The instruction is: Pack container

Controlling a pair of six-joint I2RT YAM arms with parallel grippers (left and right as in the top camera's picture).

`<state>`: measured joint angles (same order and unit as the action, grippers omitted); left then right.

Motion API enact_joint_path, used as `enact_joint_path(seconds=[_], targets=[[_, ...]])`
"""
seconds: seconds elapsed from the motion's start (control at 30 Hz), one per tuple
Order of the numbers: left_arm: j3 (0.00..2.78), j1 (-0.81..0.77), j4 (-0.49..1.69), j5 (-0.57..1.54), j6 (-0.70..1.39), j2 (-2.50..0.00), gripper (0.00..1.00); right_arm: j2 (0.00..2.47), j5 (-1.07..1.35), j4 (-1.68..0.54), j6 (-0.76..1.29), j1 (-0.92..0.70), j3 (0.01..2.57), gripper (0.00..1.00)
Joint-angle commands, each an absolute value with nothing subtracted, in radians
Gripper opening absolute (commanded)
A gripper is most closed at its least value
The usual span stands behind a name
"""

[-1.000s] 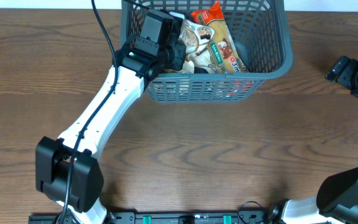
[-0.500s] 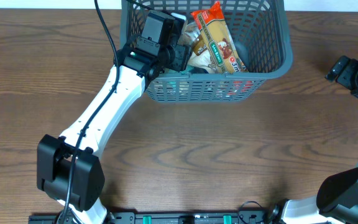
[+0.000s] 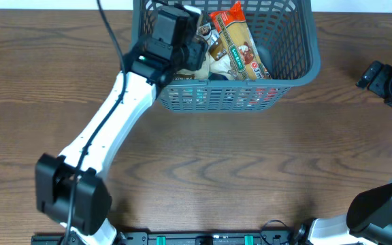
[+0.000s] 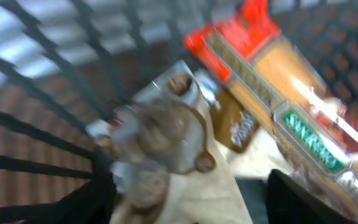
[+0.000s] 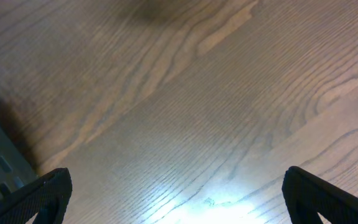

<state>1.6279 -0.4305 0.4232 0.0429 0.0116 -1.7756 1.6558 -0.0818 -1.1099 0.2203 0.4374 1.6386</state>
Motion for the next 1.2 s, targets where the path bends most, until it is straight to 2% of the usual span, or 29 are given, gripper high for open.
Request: enact_joint_path(seconds=[0.0,0.13,0.43,1.03,1.17], targets=[[1.698,-0.399,0.421,-0.07,-0.015,-1.64,0.7,1.652,-0.085,-1.111,0.231,0.438,1.638,0.99],[1.7,-0.353,0.455,-0.146,-0.015,-1.52,0.7,1.652,-0.085,-1.111,0.231,0.438,1.638,0.99],[1.7,-0.258,0.699,-0.234,-0.033,-1.289,0.71,1.652,-0.085,-1.111,0.231,0.438,1.638,0.99],[1.699,-0.251,1.168,-0.287,0.039,-1.001,0.7,1.652,-0.085,-1.111,0.231,0.438,1.638,0.99],[1.699,-0.251,1.301,-0.354,0.142,-0.977,0.71,1.652,-0.085,-1.111,0.231,0.438,1.638,0.99]])
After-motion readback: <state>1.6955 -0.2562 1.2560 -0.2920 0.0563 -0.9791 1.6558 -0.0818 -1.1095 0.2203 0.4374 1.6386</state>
